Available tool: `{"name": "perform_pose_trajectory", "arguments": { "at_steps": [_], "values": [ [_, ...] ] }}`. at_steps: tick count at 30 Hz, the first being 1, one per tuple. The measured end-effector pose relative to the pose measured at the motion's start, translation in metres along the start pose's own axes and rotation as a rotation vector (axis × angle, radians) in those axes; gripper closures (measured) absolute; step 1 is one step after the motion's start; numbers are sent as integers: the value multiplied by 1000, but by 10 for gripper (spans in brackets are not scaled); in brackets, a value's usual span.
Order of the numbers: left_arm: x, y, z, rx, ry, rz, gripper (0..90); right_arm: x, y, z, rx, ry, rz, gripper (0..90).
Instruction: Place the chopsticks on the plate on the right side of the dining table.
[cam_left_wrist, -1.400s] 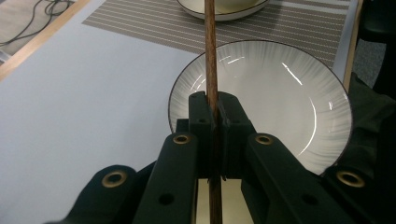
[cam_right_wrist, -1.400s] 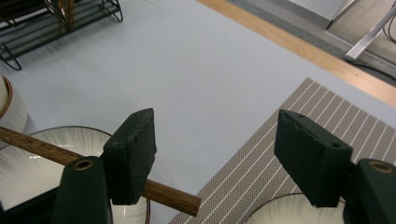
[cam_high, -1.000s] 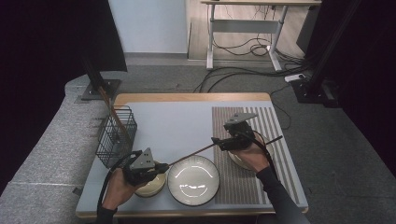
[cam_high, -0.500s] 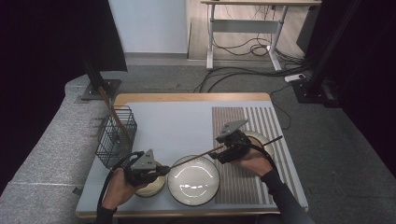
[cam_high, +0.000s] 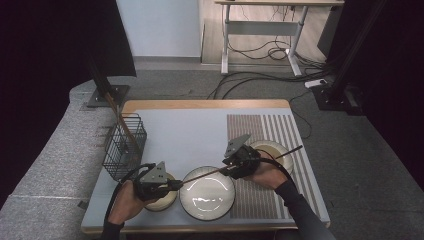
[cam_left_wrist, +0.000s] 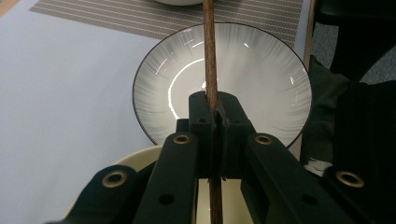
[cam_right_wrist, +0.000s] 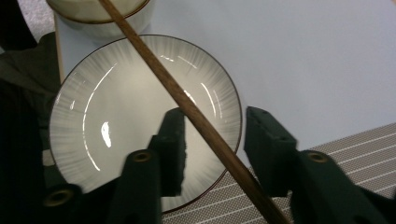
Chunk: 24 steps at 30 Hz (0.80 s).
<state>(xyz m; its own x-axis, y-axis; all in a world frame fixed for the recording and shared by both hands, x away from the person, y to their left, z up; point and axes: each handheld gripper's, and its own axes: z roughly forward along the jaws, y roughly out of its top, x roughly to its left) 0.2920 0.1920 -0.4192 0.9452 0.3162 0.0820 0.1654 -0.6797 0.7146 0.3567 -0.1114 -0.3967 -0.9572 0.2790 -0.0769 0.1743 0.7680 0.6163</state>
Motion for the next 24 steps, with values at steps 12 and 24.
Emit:
{"name": "perform_pose_trajectory", "arguments": {
  "at_steps": [12,24],
  "values": [
    [1,0,0,-21,17,1,827,4,-3,-2,42,63,-62,725],
    [5,-2,0,-42,112,-44,688,14,-4,-6,31,212,-112,844]
  ]
}}
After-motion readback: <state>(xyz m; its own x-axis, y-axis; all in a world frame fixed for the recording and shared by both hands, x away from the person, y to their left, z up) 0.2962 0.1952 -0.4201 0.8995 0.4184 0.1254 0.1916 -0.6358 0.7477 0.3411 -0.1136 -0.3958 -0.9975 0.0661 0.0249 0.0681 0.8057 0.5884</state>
